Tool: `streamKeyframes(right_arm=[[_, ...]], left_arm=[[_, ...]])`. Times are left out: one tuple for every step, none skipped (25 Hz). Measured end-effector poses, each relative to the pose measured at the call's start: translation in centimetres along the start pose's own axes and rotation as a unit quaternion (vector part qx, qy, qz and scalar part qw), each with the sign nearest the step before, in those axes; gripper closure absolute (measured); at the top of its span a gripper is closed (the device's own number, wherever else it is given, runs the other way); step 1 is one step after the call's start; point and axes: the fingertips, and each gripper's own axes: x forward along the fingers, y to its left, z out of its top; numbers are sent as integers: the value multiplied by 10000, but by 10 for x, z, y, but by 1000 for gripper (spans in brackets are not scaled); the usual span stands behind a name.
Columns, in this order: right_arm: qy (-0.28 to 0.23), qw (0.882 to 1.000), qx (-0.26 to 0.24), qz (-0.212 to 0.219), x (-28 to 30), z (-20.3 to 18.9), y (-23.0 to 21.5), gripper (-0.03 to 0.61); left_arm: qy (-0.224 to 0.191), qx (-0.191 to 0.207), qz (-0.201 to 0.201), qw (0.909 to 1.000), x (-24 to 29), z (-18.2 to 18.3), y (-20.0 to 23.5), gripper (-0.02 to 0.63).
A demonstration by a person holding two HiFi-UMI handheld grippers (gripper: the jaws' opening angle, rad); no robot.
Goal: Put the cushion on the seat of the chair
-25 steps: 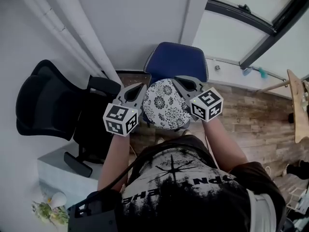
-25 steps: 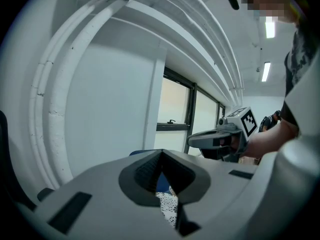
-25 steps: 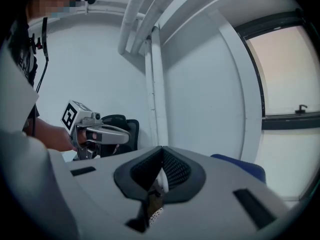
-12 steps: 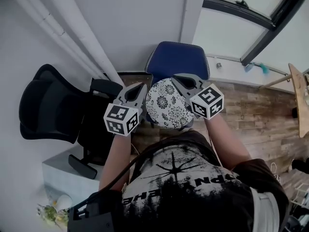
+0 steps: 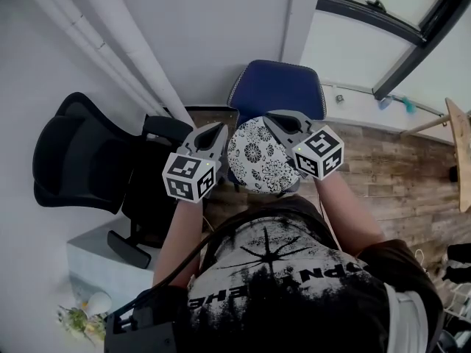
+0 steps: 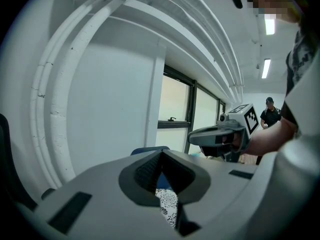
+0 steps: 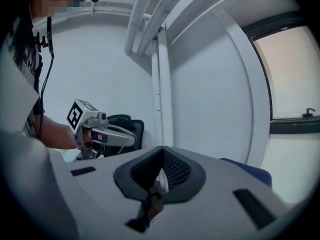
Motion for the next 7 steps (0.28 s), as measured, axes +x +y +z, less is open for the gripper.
streamKeyframes(right_arm=[[-2,10000,3,0,0,0,0,560],[-7,10000,8,2,-1,0,0,560],[-13,10000,13,7,-1,0,0,560],[-18,10000,17,15,-2,0,0,560],[-21,10000,21,23,-3,0,1,560],[-22,10000,24,30,-4,-1,2,560],[-24,10000,27,37,-5,-1,3,560]], left_arm=[[9,-3,4,10000,0,-1,0,598],[23,-6,6,10000,1,-2,0,598],[42,-11,7,10000,2,-3,-1,598],[62,-17,6,10000,2,-5,-1,598],[81,-21,3,10000,2,-6,-2,598],[99,-23,1,9999,2,-8,-3,598],[116,-24,-2,9999,2,-10,-5,598]])
